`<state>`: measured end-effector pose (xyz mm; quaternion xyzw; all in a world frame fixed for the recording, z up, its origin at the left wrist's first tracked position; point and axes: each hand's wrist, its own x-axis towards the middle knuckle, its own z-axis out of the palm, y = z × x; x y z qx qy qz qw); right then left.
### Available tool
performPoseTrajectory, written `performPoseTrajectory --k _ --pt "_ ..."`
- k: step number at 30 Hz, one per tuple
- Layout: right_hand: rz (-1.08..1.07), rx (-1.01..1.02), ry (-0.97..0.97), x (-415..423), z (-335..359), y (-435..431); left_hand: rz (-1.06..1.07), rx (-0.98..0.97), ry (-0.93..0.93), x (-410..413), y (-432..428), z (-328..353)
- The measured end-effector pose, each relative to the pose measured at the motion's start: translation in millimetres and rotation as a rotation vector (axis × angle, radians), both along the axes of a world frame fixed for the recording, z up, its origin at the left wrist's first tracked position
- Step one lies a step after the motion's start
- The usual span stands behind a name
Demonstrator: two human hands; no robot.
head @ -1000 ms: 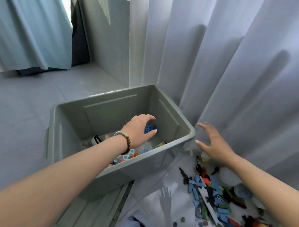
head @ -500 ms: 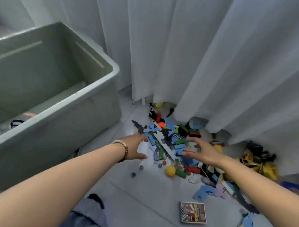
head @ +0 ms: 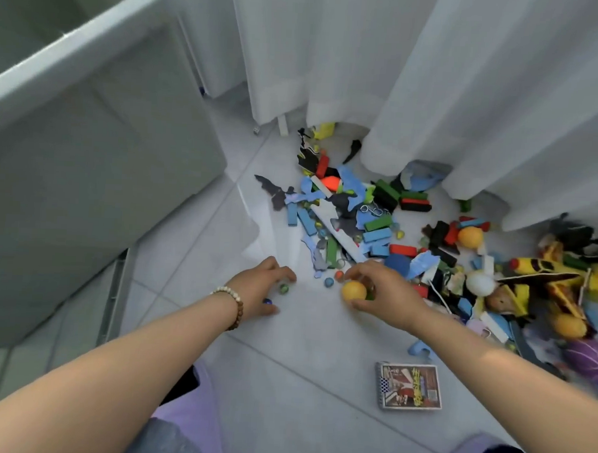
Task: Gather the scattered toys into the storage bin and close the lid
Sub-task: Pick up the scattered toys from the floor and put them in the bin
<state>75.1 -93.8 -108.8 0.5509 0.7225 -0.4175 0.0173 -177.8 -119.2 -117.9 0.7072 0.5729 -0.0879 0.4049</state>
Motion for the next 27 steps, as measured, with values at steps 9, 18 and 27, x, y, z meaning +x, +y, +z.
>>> performPoseTrajectory --k 9,18,27 --pt "-0.088 0.139 -0.034 -14.0 -8.8 -7.6 0.112 0.118 -0.044 9.2 2.8 -11.7" --pt "-0.074 0.207 -0.08 -41.1 -20.0 -4.2 0.396 0.102 -0.208 21.5 7.7 -14.3" --pt "-0.091 0.219 -0.042 -45.2 -26.7 -1.8 0.496 0.081 -0.271 19.9 10.3 -11.5"
